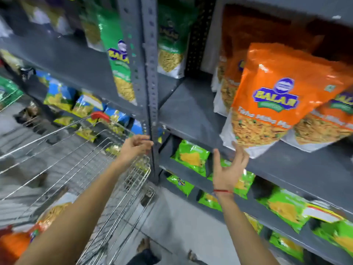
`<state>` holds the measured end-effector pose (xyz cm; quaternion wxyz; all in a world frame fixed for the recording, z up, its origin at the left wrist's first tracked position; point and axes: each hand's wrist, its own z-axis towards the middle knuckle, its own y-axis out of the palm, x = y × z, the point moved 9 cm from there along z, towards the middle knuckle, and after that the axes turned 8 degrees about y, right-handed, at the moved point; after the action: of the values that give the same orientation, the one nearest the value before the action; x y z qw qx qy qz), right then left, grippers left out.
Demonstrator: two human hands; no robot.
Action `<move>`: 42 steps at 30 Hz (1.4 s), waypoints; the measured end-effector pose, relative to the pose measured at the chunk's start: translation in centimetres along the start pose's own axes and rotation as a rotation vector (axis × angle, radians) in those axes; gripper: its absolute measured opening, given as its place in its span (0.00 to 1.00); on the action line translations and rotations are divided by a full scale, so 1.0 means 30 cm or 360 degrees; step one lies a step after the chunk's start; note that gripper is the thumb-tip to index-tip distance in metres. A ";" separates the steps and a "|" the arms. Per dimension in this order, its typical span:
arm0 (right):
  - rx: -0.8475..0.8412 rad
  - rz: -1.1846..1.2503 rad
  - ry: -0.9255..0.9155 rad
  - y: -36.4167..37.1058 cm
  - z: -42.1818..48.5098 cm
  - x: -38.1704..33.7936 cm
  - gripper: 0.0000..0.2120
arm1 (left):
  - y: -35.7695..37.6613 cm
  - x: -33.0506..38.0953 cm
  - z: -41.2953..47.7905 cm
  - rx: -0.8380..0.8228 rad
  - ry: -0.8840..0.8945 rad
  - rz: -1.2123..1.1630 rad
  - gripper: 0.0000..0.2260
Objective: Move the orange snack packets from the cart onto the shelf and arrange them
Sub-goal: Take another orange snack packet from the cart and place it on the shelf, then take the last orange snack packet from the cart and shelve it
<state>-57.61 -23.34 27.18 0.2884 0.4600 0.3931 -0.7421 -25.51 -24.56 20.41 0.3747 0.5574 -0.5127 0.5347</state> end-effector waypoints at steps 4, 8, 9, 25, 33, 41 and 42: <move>-0.0671 0.0010 -0.0254 0.359 -0.227 -0.170 0.16 | -0.362 -0.298 -0.142 0.0458 -0.0420 -0.0066 0.04; -0.1372 -0.0217 -0.0386 0.726 -0.495 -0.237 0.17 | -0.539 -0.542 -0.334 0.0589 -0.0752 -0.0228 0.10; -0.1500 -0.0284 -0.0409 0.783 -0.540 -0.237 0.17 | -0.543 -0.572 -0.374 0.0591 -0.0802 -0.0239 0.09; -0.3041 -0.1378 -0.0905 1.525 -1.469 0.057 0.22 | -0.546 -1.185 -0.718 0.1440 -0.1661 -0.1850 0.35; -0.3114 -0.1172 -0.0168 1.768 -1.604 0.227 0.22 | -0.623 -1.397 -0.630 0.2031 -0.0992 -0.1774 0.33; -0.3150 -0.1253 -0.0352 1.708 -1.571 0.259 0.17 | -0.631 -1.415 -0.610 0.1875 -0.0781 -0.1952 0.49; -0.3121 -0.1276 -0.0349 1.690 -1.541 0.255 0.17 | -0.616 -1.395 -0.608 0.1825 -0.0816 -0.1969 0.44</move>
<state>0.36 -11.21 -8.29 0.3012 -0.2057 0.9137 -0.1793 -7.32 3.77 -15.51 0.1330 0.9403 0.1602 0.2693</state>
